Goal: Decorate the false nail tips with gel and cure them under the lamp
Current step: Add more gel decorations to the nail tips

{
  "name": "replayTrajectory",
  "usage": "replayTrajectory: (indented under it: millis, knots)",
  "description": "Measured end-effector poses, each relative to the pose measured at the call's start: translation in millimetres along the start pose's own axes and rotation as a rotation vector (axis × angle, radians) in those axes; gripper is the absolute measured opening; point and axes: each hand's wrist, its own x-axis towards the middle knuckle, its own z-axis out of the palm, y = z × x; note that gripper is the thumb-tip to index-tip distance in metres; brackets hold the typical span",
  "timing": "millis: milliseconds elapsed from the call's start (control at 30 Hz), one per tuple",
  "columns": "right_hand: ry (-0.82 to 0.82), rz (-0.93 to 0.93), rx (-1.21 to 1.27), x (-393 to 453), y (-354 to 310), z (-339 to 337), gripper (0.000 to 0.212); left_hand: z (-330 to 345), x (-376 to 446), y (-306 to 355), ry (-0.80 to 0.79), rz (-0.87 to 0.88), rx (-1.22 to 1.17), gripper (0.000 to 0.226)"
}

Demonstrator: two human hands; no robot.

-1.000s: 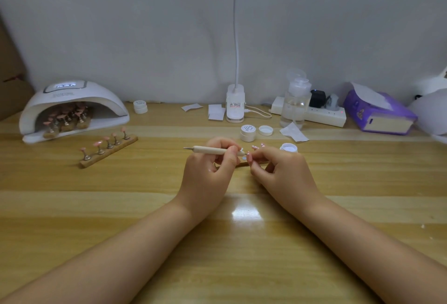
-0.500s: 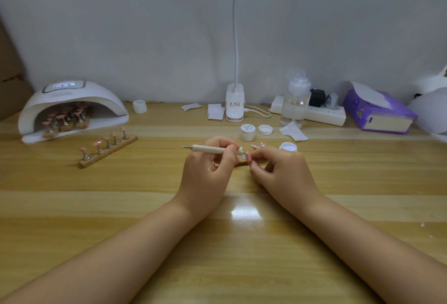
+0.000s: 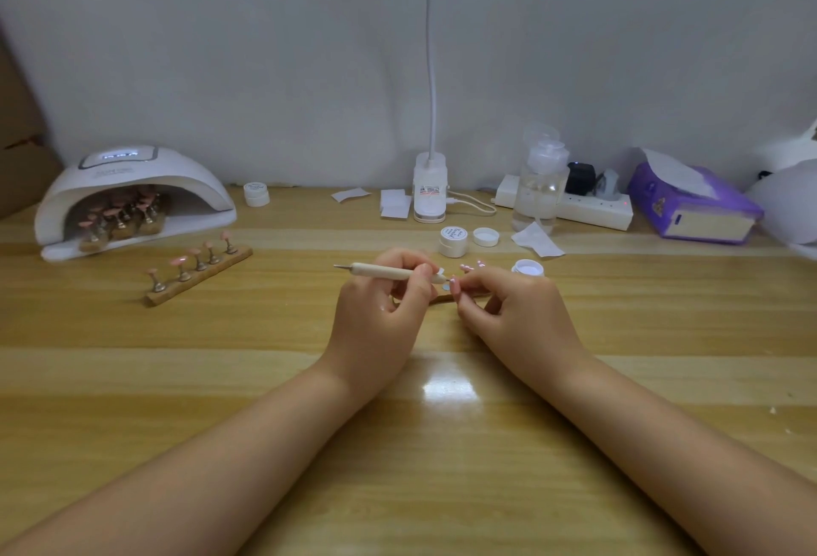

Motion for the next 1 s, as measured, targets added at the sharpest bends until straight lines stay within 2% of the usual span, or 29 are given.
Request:
replayTrajectory:
  millis: [533, 833, 1000]
  knots:
    - [0.008, 0.043, 0.020, 2.1, 4.8, 1.9, 0.015, -0.4, 0.3, 4.0, 0.049, 0.024, -0.094, 0.013]
    - [0.015, 0.055, 0.050, 3.6, 7.1, 2.1, 0.025, 0.9, -1.4, 6.1, 0.080, 0.127, -0.147, 0.012]
    - [0.007, 0.058, 0.057, 3.8, 6.4, 1.0, 0.023, 1.4, -0.6, 5.6, 0.094, 0.134, -0.146, 0.012]
